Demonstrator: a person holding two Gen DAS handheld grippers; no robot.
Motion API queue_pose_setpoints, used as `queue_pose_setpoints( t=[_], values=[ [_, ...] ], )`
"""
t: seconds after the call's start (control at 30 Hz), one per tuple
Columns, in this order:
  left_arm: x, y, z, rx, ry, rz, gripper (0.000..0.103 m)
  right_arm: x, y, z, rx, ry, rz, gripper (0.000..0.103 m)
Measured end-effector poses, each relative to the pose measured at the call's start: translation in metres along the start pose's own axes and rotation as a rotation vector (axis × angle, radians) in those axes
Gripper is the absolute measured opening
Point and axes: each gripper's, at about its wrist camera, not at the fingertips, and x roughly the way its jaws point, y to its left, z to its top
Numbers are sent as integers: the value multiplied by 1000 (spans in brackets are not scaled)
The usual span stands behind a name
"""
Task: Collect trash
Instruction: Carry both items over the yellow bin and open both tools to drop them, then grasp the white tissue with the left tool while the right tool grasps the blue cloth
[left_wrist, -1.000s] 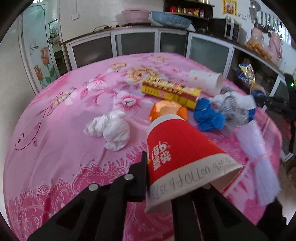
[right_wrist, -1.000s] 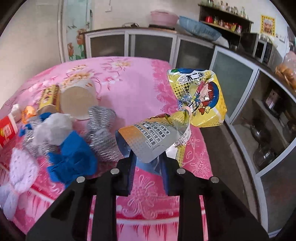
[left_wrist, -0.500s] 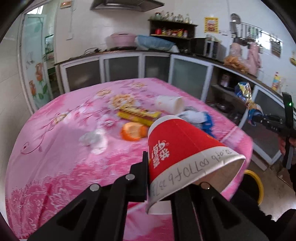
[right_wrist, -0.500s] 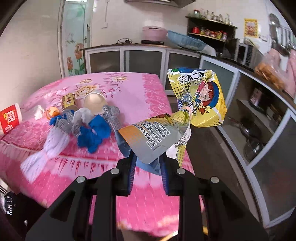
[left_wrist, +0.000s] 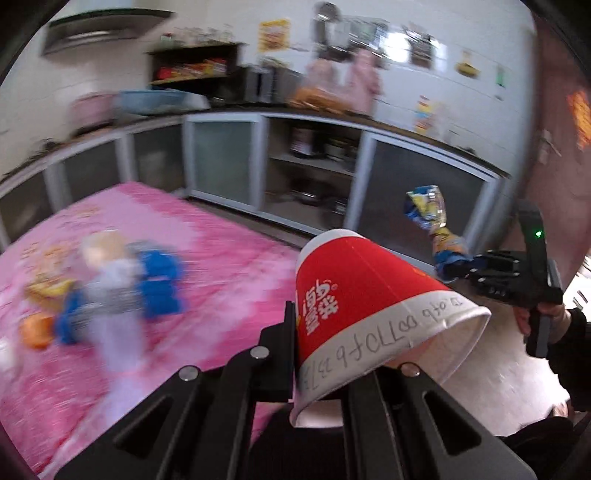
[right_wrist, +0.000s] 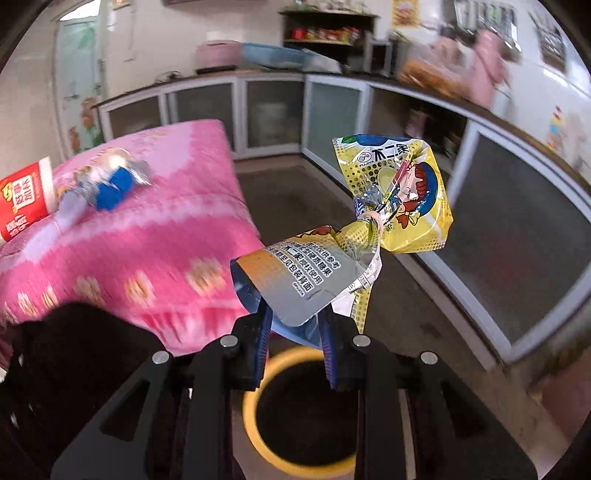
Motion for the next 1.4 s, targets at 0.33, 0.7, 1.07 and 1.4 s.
queue_pose_setpoints(
  t=[0.33,0.7,1.07,1.4],
  values=[
    [122,-109,-10,112,193,-181,3,25,-45,-82,171,148,58,24],
    [235,-166,-37,170,410,-220,3,80,-66,-137,302,321,117,24],
    [273,-174,-43,186,451,-181,25,113,-74,-143,329,430,107,43],
    [235,-152,-26,98,297,-174,93,83,-100,-154,354,399,-18,59]
  ],
)
